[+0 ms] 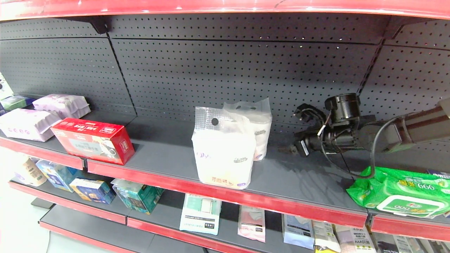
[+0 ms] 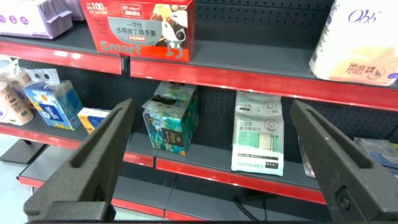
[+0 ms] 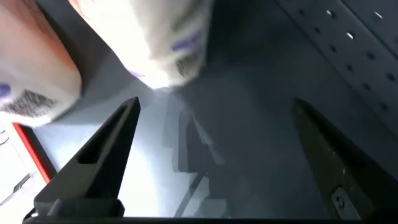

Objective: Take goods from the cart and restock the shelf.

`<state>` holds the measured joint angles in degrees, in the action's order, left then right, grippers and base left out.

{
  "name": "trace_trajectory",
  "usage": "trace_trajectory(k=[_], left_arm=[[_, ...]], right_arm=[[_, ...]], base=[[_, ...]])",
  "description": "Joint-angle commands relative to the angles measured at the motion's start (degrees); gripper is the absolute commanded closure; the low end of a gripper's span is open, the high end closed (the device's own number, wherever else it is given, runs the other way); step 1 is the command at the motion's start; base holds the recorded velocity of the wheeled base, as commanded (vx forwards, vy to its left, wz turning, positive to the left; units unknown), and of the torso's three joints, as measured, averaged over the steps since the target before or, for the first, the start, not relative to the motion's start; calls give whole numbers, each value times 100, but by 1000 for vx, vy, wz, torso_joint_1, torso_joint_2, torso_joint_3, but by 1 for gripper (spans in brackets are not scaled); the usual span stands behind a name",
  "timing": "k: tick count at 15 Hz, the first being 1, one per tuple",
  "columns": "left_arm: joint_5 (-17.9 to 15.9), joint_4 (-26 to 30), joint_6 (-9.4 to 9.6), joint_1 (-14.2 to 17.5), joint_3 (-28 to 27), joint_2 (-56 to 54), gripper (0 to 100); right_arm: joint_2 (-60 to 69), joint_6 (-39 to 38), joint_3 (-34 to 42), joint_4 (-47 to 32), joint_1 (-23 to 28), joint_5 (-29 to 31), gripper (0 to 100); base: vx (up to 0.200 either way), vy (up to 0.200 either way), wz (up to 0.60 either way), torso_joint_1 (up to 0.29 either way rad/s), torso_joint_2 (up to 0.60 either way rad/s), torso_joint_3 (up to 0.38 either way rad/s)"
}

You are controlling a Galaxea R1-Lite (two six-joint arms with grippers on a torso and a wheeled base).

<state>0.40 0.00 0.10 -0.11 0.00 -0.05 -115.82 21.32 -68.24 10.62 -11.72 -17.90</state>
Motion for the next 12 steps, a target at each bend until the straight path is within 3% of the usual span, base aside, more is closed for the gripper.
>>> trace_trajectory(k=[1, 12], left_arm=[[-5, 0, -1, 2, 0, 5, 0], [-5, 0, -1, 2, 0, 5, 0]], right_arm=[[244, 12, 145, 2, 178, -3, 0], [1985, -23, 1393, 10, 855, 216, 0]], base=[[0, 0, 0, 0, 0, 0], [0, 0, 0, 0, 0, 0]])
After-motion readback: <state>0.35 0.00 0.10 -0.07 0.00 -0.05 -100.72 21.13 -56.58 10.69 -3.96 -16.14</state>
